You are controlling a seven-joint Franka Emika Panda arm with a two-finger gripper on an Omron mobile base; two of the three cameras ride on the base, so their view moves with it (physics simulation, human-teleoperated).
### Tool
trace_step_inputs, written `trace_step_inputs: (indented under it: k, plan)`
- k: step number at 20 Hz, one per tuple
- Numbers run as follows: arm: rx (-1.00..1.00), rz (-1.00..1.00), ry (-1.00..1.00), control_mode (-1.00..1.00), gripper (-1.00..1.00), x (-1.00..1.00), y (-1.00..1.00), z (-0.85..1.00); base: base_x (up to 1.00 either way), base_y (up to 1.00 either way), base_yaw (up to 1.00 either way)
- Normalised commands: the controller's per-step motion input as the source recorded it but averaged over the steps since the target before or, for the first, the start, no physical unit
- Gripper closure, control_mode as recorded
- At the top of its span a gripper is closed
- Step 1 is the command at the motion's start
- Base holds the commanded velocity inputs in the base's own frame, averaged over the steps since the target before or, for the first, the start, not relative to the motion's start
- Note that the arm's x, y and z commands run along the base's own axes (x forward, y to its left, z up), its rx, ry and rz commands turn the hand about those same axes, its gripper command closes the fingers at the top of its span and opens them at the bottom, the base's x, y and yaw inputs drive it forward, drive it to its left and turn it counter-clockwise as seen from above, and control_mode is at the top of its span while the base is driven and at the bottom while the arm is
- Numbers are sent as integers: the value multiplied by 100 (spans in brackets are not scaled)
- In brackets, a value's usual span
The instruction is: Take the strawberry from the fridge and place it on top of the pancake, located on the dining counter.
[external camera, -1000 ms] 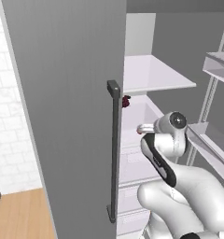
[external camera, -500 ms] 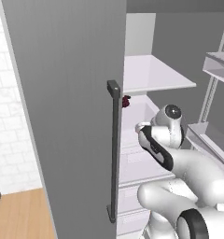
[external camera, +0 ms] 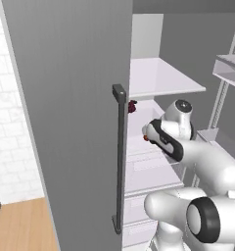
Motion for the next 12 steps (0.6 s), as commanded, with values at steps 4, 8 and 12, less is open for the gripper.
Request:
trace_step_inputs:
  k: [4,8,12]
  plan:
    - [0,0,0,-100,-100,4,2,-23,0,0,0]
    - [0,0,1,-100,-100,22,1,-10,0,0,0]
    - [0,0,0,-100,-100,13,0,-11,0,0,0]
